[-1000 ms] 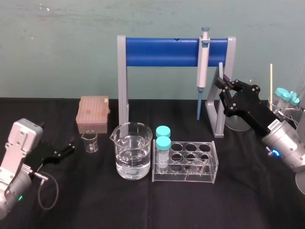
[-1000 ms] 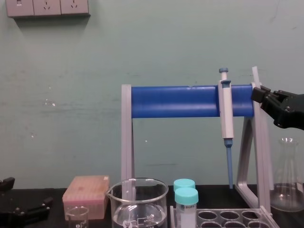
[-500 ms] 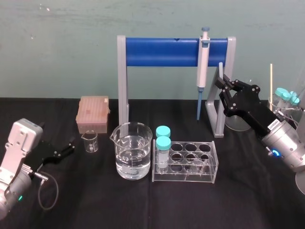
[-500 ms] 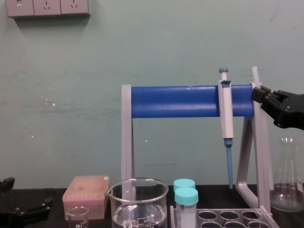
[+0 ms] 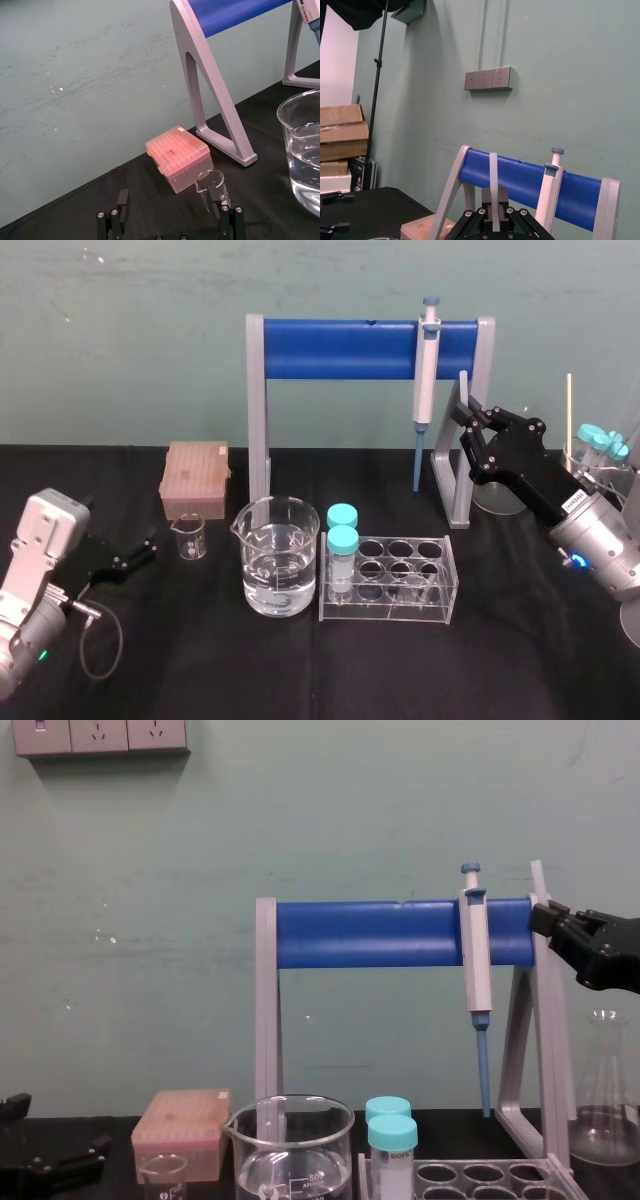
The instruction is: Pick up the stirring rod with one hand, then place it down.
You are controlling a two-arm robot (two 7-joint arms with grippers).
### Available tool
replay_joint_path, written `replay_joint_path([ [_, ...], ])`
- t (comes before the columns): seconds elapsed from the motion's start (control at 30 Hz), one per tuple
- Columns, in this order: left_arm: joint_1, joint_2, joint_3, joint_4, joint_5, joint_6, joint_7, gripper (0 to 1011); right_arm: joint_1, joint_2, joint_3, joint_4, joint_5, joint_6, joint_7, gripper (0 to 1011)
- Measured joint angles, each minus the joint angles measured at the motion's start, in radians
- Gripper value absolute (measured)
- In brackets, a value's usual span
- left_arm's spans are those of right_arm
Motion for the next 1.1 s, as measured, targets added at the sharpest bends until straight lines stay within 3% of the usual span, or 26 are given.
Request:
replay_joint_path([
  [0.5, 0.0, 0.0, 0.0, 0.0, 0.0, 0.0, 0.0, 1000, -0.01, 0.005, 0.004, -0.019, -0.005, 0.028, 0.027, 68],
  [0.8, 0.0, 0.0, 0.0, 0.0, 0.0, 0.0, 0.0, 1000, -0.025, 0.013, 0.008, -0.041, 0.018, 0.068, 0.052, 68],
  [1.1, 0.0, 0.0, 0.0, 0.0, 0.0, 0.0, 0.0, 1000, -0.01, 0.008, -0.015, -0.009, 0.066, 0.099, 0.116, 67],
])
